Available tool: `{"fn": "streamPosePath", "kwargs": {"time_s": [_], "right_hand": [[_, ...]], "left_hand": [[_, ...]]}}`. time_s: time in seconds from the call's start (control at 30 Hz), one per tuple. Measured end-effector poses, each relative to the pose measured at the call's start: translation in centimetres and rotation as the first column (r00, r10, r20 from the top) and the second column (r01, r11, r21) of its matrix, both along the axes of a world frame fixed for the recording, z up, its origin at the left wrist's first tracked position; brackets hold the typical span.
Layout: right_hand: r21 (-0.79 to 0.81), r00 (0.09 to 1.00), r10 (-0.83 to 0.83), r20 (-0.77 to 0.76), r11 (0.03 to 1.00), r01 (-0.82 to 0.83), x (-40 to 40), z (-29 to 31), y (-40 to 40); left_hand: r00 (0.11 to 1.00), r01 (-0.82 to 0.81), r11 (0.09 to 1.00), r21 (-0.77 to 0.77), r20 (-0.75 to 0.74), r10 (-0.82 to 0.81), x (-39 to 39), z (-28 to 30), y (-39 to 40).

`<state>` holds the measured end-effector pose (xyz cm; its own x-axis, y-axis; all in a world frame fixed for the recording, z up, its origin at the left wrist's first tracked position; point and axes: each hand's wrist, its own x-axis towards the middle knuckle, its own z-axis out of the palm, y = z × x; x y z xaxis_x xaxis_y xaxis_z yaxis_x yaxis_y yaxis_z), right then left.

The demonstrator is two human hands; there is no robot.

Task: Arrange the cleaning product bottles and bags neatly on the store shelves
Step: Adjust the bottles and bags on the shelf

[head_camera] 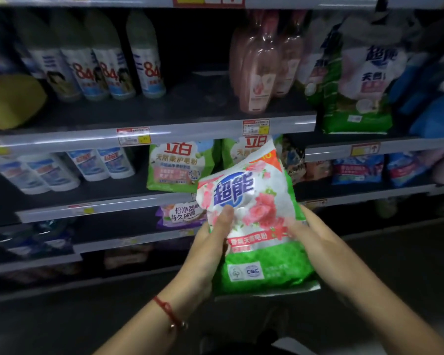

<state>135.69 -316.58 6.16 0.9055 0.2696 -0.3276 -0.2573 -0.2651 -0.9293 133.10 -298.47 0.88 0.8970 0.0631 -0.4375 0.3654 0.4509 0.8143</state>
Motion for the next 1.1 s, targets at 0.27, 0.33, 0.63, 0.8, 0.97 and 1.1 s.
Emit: {"fn": "streamPosePath", "kwargs": {"time_s": [0.27, 0.33, 0.63, 0.8, 0.97, 1.1], "right_hand": [[0.472, 0.846, -0.159, -0.509, 0.77, 0.429, 0.9, -5.2, 0.3], [0.533, 0.847, -0.135, -0.515, 0.724, 0.439, 1.1, -5.7, 0.2], [0.449, 0.929, -0.2, -0.311, 0.831, 0.329, 3.0, -3.8, -2.2], [0.346, 0.976, -0.215, 0.043, 0.919, 0.188, 5.2, 1.5, -4.1], [0.259, 0.953, -0.141, 0.269, 0.963, 0.07, 9.6, 7.4, -6.1], [0.311, 0.895, -0.213, 0.393, 0.946, 0.089, 14.2, 11.5, -8.3]], "left_hand": [[0.94, 0.133, 0.744, 0.655, 0.155, -0.305, -0.4, 4.9, -1.4], [0.914, 0.148, 0.676, 0.722, 0.162, -0.373, -0.4, 5.8, -2.1], [0.909, 0.179, 0.717, 0.673, 0.166, -0.382, 2.1, 6.7, -2.7], [0.929, 0.084, 0.853, 0.515, 0.269, -0.254, 6.4, 7.6, -3.1], [0.866, -0.052, 0.886, 0.461, 0.463, -0.19, 11.8, 11.4, -5.3], [0.776, -0.179, 0.859, 0.48, 0.605, -0.177, 16.5, 15.5, -7.8]]}}
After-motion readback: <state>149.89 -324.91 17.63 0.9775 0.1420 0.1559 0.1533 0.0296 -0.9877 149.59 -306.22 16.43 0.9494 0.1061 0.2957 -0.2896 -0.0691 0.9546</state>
